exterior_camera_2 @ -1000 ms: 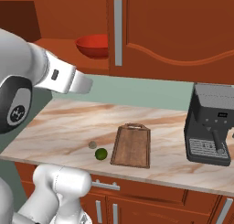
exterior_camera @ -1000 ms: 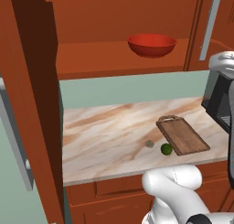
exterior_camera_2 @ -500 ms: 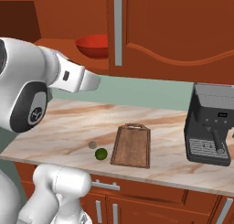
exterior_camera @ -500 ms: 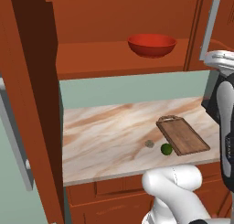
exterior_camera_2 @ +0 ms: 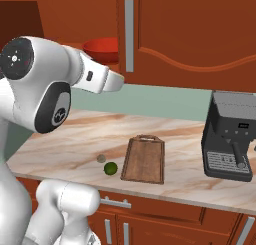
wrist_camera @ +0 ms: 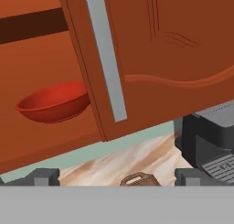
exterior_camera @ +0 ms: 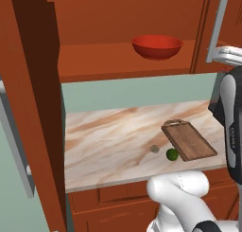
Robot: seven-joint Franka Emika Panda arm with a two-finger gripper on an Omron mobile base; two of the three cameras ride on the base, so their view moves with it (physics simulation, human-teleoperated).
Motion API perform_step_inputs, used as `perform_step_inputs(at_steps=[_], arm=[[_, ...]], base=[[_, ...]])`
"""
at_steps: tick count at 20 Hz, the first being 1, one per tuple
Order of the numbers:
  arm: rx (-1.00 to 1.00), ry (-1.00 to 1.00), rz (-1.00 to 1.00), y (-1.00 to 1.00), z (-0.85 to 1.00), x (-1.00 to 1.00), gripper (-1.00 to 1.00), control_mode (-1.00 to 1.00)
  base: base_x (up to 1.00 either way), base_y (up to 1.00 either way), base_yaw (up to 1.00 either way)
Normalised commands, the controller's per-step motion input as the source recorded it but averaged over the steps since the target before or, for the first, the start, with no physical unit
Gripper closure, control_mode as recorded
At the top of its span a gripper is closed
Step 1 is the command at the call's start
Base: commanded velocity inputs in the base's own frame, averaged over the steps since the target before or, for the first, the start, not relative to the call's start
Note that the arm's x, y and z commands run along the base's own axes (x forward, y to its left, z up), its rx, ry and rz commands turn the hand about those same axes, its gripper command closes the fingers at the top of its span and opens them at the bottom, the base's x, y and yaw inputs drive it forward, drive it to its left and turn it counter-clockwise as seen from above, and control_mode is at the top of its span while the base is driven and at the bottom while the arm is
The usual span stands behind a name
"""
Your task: Open the cabinet. Place the bowl and condiment on the counter. Then place the lime and garlic on the cutting board.
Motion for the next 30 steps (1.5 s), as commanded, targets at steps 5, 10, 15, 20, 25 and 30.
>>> perform_step_inputs(at_steps=[5,10,15,20,25,30], arm=[[0.0,0.0,-0.02,-0.09,0.01,0.39,-1.0,-1.0],[0.0,0.0,-0.02,0.0,0.0,0.44,-1.0,-1.0],[0.0,0.0,0.0,-0.19,0.0,0.43,-1.0,-1.0],[0.0,0.0,0.0,-0.44,0.0,0.34,-1.0,-1.0],[0.0,0.0,0.0,-0.15,0.0,0.3,-1.0,-1.0],[0.0,0.0,0.0,0.0,0.0,0.35,-1.0,-1.0]], base=[[0.0,0.0,0.0],[0.0,0.0,0.0],[0.0,0.0,0.0],[0.0,0.0,0.0],[0.0,0.0,0.0],[0.0,0.0,0.0]])
